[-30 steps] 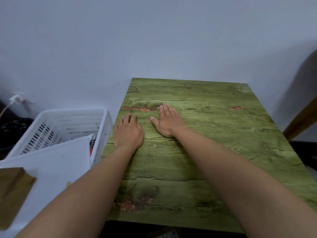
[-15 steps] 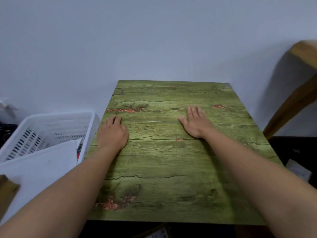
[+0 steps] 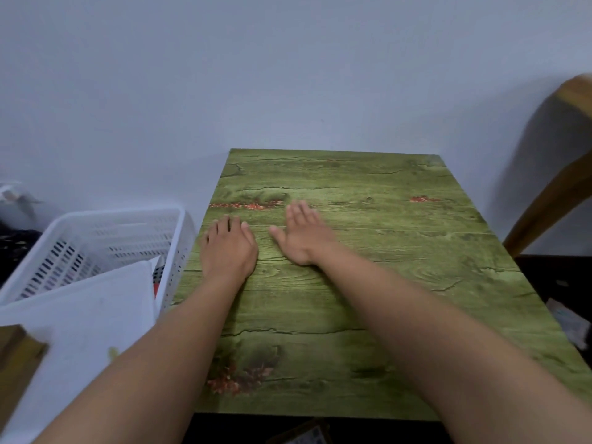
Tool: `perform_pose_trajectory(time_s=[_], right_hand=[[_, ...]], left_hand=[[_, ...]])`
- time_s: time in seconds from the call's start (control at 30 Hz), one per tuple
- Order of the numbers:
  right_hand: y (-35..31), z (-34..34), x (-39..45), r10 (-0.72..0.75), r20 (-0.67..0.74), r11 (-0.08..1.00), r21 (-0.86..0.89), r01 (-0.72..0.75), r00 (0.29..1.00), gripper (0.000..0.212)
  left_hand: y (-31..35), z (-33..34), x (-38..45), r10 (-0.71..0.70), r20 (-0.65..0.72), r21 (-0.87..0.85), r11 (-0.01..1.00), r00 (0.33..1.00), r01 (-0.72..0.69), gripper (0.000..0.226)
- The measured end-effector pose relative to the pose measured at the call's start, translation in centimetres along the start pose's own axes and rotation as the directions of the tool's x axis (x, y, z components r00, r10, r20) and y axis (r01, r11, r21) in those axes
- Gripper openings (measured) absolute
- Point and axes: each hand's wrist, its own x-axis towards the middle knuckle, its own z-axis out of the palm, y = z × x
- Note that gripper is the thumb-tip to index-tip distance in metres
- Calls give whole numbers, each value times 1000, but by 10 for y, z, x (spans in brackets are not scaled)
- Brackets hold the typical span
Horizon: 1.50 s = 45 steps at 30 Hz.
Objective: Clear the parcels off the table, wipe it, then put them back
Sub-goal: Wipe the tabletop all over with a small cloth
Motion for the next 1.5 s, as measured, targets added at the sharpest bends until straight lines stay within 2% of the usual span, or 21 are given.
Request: perform_pose_trajectory(time_s=[0.1,0.23,0.5,0.7,0.9,1.03,1.07,1.1,1.2,1.23,1.37,1.4,1.5], right_hand=[[-42,2,17,-111,23,994,9,111,994,74],[-42,2,26,-145,32,989,11,144,989,69],[-3,-1,23,-59,13,998,2,59,998,73],[27,-2,14,-27,-5,1000,-5,27,1000,74],[31,-4,7,111,-12,994,8,-111,994,77],[21,3,-6,-164,22,983,-74,166,986,76],[30,0,-4,-188,29,979,-69,190,982,76],[40,-4,0,-158,28,986,-51,159,987,75],[54,-13,10,58,6,998,-11,-57,998,77],[47,-11,9,55,3,998,-17,-55,998,78],[30,-3,-9,-182,44,979,-87,186,982,77],[40,-6,-6,-179,39,981,-73,181,983,77],[64,-16,9,51,-8,998,-32,-51,999,79]], left_hand=[[-6,-4,2,-21,-33,-93,995,999,17,56],[-11,-7,5,-64,-47,-161,985,997,56,58],[-14,5,6,7,42,-5,1000,999,-7,52],[-12,3,6,2,55,14,1000,999,-3,52],[-6,1,3,1,44,39,999,999,-3,49],[-5,1,3,-12,38,39,999,999,10,49],[-5,1,3,-7,37,36,999,999,6,49],[-4,1,3,-1,39,34,999,999,0,49],[-5,1,2,8,31,25,1000,999,-9,48],[-5,0,2,6,23,18,1000,1000,-7,47],[-4,0,3,-6,27,12,1000,1000,5,51],[-4,0,2,-6,37,12,1000,999,5,54],[-5,1,2,0,56,38,999,998,-2,64]])
